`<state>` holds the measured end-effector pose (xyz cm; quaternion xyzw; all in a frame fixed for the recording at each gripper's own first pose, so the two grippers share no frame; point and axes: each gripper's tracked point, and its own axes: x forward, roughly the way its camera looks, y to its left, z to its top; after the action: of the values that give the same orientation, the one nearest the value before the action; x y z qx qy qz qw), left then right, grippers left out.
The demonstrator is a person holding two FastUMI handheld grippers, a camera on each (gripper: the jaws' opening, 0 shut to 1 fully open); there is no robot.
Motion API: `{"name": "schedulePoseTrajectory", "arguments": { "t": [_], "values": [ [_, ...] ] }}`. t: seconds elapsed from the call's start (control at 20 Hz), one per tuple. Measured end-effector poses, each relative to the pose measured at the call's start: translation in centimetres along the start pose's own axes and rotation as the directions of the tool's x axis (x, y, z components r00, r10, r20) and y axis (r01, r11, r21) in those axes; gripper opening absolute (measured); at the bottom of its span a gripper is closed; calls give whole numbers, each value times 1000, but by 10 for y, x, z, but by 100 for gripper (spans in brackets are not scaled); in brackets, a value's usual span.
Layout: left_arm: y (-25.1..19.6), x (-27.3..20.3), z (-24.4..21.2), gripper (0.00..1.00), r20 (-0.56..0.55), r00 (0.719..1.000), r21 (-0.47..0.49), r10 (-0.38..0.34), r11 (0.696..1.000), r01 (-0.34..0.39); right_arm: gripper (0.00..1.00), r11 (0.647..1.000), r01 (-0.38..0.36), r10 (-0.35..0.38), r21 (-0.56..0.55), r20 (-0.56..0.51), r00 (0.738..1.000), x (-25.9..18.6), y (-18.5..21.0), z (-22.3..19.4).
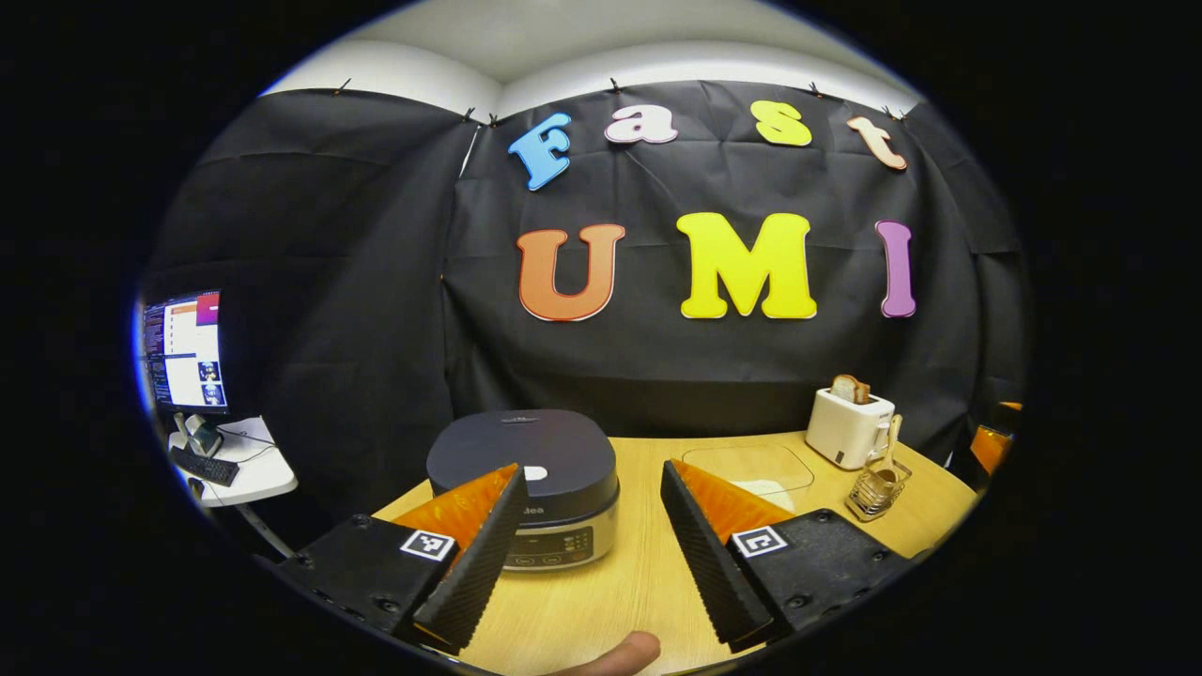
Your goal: Close the left gripper, press the button to open the rice cooker; take a wooden spoon from the chopstick holder with the right hand, scoop a spoonful of rice and pour it into the rice cooker, then put the wooden spoon back into the chopstick holder.
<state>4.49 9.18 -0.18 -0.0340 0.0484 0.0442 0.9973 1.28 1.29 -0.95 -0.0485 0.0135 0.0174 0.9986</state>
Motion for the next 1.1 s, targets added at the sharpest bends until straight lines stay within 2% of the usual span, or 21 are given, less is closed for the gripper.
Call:
{"name": "schedulePoseTrajectory", "arguments": {
  "t": [0.15,0.2,0.25,0.3,0.4,0.45,0.55,0.65,0.75,0.95,1.1],
  "values": [
    [13,22,-2,78,-66,998,-23,10,1000,-11,95,999,-35,35,-2,-4,999,9,7,2],
    [17,28,-1,76,-78,997,-32,13,999,-16,97,999,-38,38,1,-4,999,11,7,2],
    [18,36,0,69,-84,996,-37,4,999,-7,95,999,-36,36,4,-8,999,13,6,1],
    [20,43,0,67,-99,995,-43,-4,999,0,95,999,-36,36,7,-16,999,17,6,-3],
    [29,58,-4,53,-127,992,-56,3,998,-10,97,999,-39,40,11,-37,999,25,4,-12],
    [32,62,-8,50,-151,988,-60,8,998,-17,97,999,-39,40,15,-47,998,30,2,-16],
    [38,75,-13,27,-184,983,-61,15,998,-26,95,999,-44,46,33,-59,997,37,-1,-24],
    [43,88,-25,12,-228,973,-53,28,998,-41,95,998,-44,47,48,-69,996,45,-4,-31],
    [44,103,-42,3,-290,957,-62,23,997,-42,95,998,-38,41,50,-71,997,51,-9,-35],
    [50,120,-61,3,-365,930,-28,47,998,-62,96,996,-61,65,64,-59,996,62,-5,-41],
    [52,119,-60,2,-375,925,-16,58,997,-69,95,996,-78,81,45,-64,995,64,-3,-47]
  ]
}}
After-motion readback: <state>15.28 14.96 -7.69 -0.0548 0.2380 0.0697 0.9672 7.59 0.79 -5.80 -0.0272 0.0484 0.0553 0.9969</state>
